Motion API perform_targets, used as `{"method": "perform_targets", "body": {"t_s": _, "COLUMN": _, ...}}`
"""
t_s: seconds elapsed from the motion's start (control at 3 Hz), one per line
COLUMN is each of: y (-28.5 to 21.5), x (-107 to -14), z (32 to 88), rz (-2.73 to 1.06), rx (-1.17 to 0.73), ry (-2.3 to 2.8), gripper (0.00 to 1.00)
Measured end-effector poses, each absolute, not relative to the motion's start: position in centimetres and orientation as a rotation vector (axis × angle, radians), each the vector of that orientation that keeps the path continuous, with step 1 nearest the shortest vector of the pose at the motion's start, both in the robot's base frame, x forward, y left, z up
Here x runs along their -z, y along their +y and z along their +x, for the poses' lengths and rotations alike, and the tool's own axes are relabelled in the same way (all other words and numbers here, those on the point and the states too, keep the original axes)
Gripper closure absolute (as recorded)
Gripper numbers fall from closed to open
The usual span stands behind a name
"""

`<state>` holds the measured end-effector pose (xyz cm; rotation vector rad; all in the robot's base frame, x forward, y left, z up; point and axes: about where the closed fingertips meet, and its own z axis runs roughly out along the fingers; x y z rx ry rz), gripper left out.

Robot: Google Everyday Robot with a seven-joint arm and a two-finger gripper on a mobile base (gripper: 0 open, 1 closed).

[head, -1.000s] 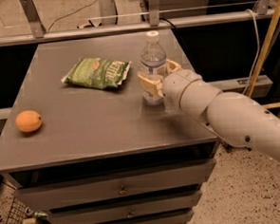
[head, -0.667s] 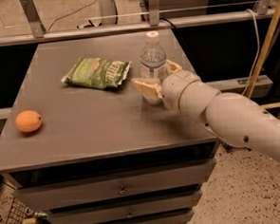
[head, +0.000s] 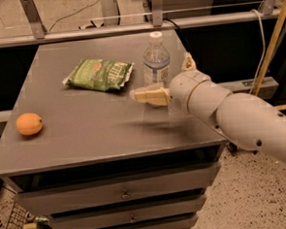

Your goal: Place blue plastic bottle upright

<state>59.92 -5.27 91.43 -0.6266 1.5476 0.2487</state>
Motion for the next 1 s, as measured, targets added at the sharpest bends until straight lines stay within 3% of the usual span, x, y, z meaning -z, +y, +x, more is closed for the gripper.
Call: {"method": "perform_targets", "body": {"t_s": 1.0, "y": -17.1, "x": -91.3, "z": 55.7, "rz": -0.488, "rx": -0.093, "ry": 1.681, "gripper": 0.00}}
